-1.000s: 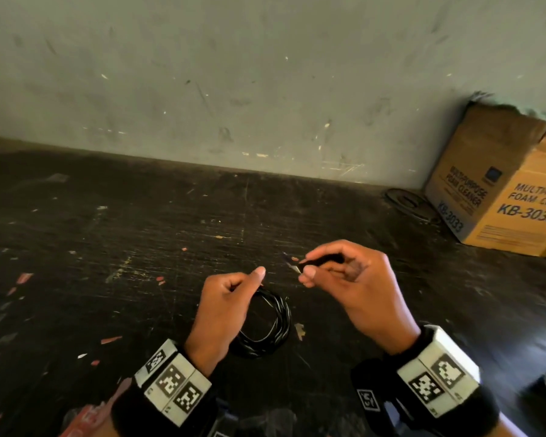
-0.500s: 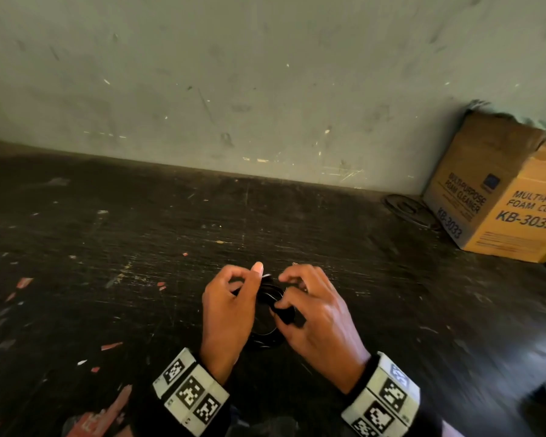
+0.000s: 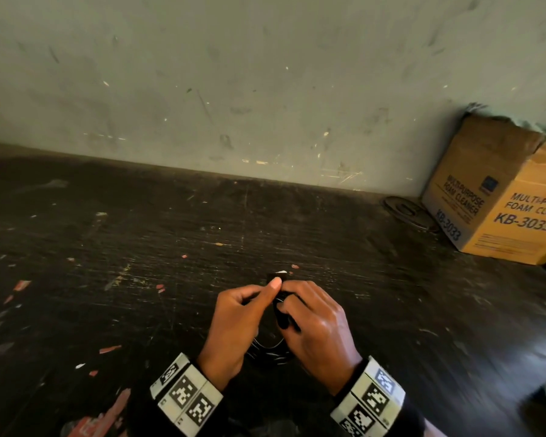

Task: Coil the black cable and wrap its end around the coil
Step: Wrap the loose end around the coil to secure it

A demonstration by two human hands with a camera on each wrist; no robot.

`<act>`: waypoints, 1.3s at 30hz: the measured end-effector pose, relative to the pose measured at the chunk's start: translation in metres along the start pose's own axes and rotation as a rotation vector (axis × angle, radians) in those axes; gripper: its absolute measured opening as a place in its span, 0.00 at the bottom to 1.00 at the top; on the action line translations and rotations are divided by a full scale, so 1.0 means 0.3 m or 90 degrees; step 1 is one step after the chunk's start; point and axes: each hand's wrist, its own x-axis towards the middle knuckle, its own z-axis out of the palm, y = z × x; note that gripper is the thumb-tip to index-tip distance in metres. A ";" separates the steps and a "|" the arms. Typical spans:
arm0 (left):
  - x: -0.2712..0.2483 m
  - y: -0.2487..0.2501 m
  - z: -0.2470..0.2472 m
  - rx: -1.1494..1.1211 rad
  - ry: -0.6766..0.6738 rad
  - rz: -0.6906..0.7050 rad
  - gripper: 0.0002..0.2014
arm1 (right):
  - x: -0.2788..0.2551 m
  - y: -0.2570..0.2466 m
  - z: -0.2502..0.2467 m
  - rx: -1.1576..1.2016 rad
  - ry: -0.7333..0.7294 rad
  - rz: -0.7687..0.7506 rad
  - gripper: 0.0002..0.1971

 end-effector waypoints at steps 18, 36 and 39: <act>-0.004 0.041 -0.031 0.177 -0.127 0.185 0.14 | 0.020 0.024 -0.070 0.394 0.014 0.316 0.01; 0.042 -0.005 -0.083 0.043 -0.108 -0.096 0.06 | 0.025 0.057 -0.020 0.617 0.195 0.536 0.15; 0.012 -0.041 -0.125 -0.192 -0.141 -0.226 0.07 | 0.019 0.067 0.018 0.649 0.176 0.577 0.13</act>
